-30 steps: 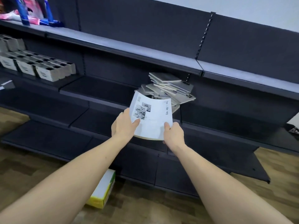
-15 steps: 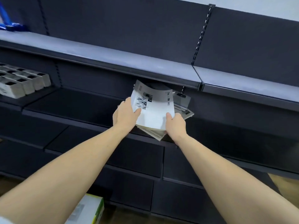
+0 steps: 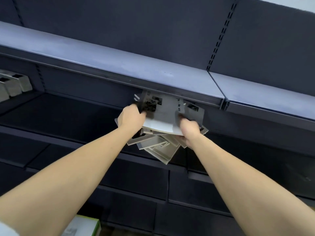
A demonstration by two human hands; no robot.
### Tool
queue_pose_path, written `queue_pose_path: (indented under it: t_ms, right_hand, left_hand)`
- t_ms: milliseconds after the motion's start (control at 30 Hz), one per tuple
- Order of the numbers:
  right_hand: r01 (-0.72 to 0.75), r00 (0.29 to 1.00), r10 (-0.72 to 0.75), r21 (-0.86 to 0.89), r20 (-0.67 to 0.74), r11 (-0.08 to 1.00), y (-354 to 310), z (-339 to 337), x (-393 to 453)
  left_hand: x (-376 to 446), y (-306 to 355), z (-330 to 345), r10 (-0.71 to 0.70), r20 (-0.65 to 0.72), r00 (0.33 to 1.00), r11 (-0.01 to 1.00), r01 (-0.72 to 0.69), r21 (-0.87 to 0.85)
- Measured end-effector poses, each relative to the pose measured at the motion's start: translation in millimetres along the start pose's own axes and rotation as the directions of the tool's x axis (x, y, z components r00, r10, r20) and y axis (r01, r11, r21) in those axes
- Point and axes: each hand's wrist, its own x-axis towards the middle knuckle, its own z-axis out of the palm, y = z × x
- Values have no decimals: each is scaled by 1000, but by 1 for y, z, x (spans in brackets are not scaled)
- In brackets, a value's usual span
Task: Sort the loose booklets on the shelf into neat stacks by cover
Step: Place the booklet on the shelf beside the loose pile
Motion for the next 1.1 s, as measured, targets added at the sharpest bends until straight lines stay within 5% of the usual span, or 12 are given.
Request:
queue_pose_path:
  t_ms: [133,300,633,1100]
  right_hand:
    - [-31,998,33,-35,62,999,-7,10,0]
    - [-101,994,102,-56,23,993,-2,13,-6]
    - [-13,971,4,-35,-238,999,-2,5,-21]
    - [-23,889,84,141,-450,990,29,-84,-38]
  left_hand:
    - [15,-6,-7,51,102,994,998,-47,-41]
    - [17,-23,-24,135,158,978,974,-160,161]
    - [23,-41,-31,285,122,951,909,-309,281]
    - [-11,12,12,520,214,827,740,-561,371]
